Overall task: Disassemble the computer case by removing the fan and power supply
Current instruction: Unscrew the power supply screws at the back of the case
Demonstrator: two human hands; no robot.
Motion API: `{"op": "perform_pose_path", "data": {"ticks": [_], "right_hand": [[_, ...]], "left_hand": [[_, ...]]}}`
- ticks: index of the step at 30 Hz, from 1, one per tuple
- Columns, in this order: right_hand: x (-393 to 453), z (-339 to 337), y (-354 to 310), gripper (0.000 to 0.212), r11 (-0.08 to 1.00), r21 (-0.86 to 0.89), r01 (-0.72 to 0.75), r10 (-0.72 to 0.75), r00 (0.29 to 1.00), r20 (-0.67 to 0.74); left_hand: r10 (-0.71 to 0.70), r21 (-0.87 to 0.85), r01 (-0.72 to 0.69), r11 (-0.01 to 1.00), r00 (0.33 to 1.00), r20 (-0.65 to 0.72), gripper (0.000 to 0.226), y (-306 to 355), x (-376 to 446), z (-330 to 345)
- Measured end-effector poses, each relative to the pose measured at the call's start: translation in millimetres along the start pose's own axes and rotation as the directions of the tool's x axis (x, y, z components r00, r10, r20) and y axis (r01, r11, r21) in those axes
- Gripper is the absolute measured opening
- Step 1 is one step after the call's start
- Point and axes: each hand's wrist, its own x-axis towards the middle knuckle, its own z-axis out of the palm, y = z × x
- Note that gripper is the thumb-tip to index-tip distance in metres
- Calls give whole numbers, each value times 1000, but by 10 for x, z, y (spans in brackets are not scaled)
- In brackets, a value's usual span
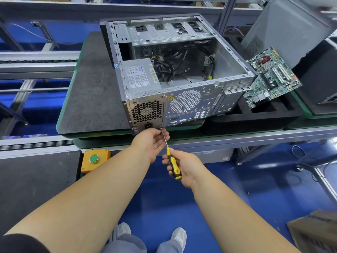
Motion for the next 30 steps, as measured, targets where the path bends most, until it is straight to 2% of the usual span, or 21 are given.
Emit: {"op": "perform_pose_path", "data": {"ticks": [7, 15, 25, 30], "right_hand": [[49, -9, 2, 25, 993, -104, 61, -70, 993, -91], [57, 0, -1, 24, 996, -77, 42, -48, 996, -73], [52, -81, 11, 27, 998, -70, -3, -1, 998, -60], [31, -185, -16, 21, 989, -126, 73, -82, 994, -71]], "left_hand": [[11, 19, -12, 1000, 1000, 26, 24, 6, -6, 34], [29, -8, -29, 1000, 999, 18, 20, -13, 13, 37], [28, 36, -29, 999, 999, 19, 20, -51, 6, 7], [31, 100, -41, 994, 995, 98, 19, -31, -56, 88]]}}
